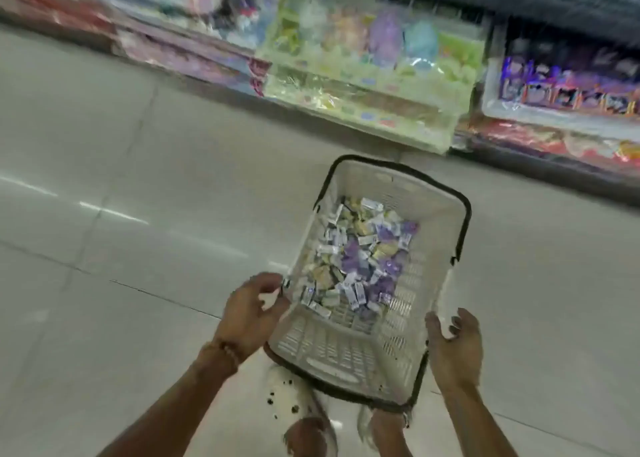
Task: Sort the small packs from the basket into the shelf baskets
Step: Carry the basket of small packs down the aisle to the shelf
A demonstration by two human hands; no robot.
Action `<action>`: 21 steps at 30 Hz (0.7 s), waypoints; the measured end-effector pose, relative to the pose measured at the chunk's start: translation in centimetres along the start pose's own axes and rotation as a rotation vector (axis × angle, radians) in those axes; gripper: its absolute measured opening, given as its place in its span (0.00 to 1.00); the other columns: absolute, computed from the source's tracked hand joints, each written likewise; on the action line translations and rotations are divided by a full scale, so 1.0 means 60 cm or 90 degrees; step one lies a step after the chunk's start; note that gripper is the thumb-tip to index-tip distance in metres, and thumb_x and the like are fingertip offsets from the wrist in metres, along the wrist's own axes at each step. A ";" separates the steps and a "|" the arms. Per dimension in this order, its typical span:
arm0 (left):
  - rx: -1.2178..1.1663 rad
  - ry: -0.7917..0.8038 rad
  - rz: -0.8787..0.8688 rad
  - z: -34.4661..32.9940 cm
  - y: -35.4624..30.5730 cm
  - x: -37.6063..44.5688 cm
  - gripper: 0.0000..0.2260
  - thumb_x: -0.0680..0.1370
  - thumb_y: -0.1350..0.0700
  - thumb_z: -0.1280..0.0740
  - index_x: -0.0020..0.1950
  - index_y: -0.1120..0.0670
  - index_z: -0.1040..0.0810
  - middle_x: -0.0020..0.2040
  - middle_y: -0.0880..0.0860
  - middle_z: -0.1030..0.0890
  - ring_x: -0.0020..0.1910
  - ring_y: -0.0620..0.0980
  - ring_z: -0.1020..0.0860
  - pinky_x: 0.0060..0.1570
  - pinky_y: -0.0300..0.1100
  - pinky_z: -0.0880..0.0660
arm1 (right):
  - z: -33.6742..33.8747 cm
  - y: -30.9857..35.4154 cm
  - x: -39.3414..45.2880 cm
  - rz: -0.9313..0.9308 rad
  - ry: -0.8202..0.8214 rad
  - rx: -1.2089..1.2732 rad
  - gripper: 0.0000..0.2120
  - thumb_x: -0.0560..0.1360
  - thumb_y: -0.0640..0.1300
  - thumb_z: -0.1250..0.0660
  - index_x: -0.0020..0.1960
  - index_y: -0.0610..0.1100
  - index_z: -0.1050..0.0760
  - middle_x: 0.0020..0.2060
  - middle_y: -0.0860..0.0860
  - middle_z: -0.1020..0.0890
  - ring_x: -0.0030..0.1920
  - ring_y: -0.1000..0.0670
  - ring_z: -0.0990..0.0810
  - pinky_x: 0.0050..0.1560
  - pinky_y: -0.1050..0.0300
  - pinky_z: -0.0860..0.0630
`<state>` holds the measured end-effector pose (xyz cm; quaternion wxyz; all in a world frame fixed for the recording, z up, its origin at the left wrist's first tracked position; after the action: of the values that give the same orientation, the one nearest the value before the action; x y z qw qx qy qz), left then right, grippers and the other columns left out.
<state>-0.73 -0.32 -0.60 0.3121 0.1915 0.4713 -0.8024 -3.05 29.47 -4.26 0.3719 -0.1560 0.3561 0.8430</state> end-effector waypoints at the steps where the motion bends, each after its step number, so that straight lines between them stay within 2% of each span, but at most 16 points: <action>1: 0.003 -0.011 -0.014 -0.024 0.016 0.034 0.12 0.73 0.59 0.27 0.56 0.52 0.22 0.54 0.51 0.19 0.54 0.51 0.22 0.56 0.48 0.24 | -0.019 -0.014 0.023 -0.002 -0.016 0.017 0.29 0.75 0.47 0.28 0.70 0.38 0.34 0.63 0.39 0.24 0.62 0.40 0.24 0.62 0.48 0.29; 3: 0.020 -0.031 -0.017 -0.062 0.035 0.092 0.19 0.73 0.58 0.26 0.63 0.55 0.24 0.59 0.53 0.21 0.58 0.53 0.23 0.59 0.50 0.25 | -0.052 -0.039 0.069 -0.013 -0.031 0.071 0.27 0.76 0.46 0.29 0.70 0.37 0.33 0.62 0.40 0.23 0.62 0.40 0.24 0.62 0.53 0.29; 4: 0.024 -0.049 -0.007 -0.075 0.039 0.123 0.21 0.73 0.58 0.26 0.64 0.56 0.24 0.60 0.54 0.21 0.58 0.53 0.23 0.59 0.50 0.25 | -0.067 -0.043 0.091 -0.021 -0.036 0.095 0.24 0.76 0.45 0.30 0.68 0.37 0.31 0.60 0.40 0.22 0.60 0.41 0.22 0.60 0.58 0.28; 6: 0.008 -0.044 -0.007 -0.110 0.056 0.164 0.20 0.73 0.60 0.27 0.65 0.56 0.25 0.57 0.55 0.20 0.54 0.54 0.22 0.55 0.49 0.24 | -0.088 -0.063 0.122 0.038 -0.037 0.076 0.15 0.78 0.42 0.33 0.63 0.38 0.27 0.50 0.43 0.19 0.49 0.42 0.20 0.46 0.69 0.30; 7: 0.010 -0.032 -0.018 -0.121 0.063 0.181 0.18 0.74 0.61 0.29 0.63 0.56 0.24 0.53 0.55 0.19 0.49 0.54 0.21 0.51 0.48 0.23 | -0.094 -0.069 0.135 0.074 -0.038 0.068 0.12 0.79 0.40 0.35 0.61 0.39 0.27 0.47 0.44 0.19 0.45 0.44 0.21 0.43 0.69 0.30; 8: 0.036 -0.027 -0.033 -0.131 0.066 0.194 0.16 0.75 0.62 0.31 0.62 0.55 0.24 0.49 0.55 0.19 0.43 0.54 0.21 0.45 0.47 0.23 | -0.099 -0.072 0.141 0.090 -0.037 0.073 0.12 0.79 0.39 0.36 0.62 0.40 0.28 0.46 0.45 0.19 0.43 0.45 0.21 0.44 0.65 0.28; 11: 0.059 -0.042 -0.052 -0.143 0.073 0.218 0.14 0.76 0.66 0.35 0.60 0.54 0.24 0.42 0.55 0.20 0.33 0.50 0.26 0.37 0.39 0.30 | -0.106 -0.080 0.154 0.112 -0.040 0.085 0.13 0.79 0.36 0.37 0.63 0.38 0.30 0.45 0.46 0.20 0.44 0.44 0.20 0.49 0.53 0.24; 14: 0.040 -0.053 -0.039 -0.140 0.075 0.199 0.15 0.76 0.68 0.35 0.60 0.57 0.23 0.41 0.55 0.22 0.34 0.49 0.27 0.37 0.37 0.31 | -0.100 -0.067 0.153 0.120 -0.030 0.078 0.11 0.79 0.34 0.37 0.61 0.36 0.29 0.45 0.45 0.20 0.45 0.44 0.20 0.50 0.49 0.23; 18: -0.042 -0.094 0.031 -0.107 0.078 0.150 0.13 0.76 0.67 0.34 0.58 0.55 0.21 0.44 0.59 0.19 0.39 0.52 0.23 0.38 0.42 0.24 | -0.082 -0.011 0.140 0.157 0.023 0.047 0.11 0.79 0.35 0.38 0.61 0.40 0.27 0.45 0.47 0.19 0.42 0.49 0.20 0.45 0.58 0.26; 21: -0.109 -0.148 0.075 -0.063 0.072 0.084 0.11 0.76 0.65 0.34 0.53 0.51 0.21 0.44 0.58 0.18 0.39 0.53 0.22 0.39 0.44 0.22 | -0.057 0.048 0.107 0.197 0.080 0.005 0.11 0.80 0.36 0.38 0.61 0.41 0.27 0.44 0.48 0.19 0.40 0.50 0.21 0.45 0.59 0.26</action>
<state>-1.44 -0.19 -8.23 0.4265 0.0974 0.4865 -0.7563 -9.52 28.99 -8.63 0.2154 -0.1505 0.4018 0.8772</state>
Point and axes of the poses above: each hand's wrist, its own x-axis towards the middle knuckle, its own z-axis out of the back of the hand, y = z × x, the point moved 1 cm from there along x, towards the middle knuckle
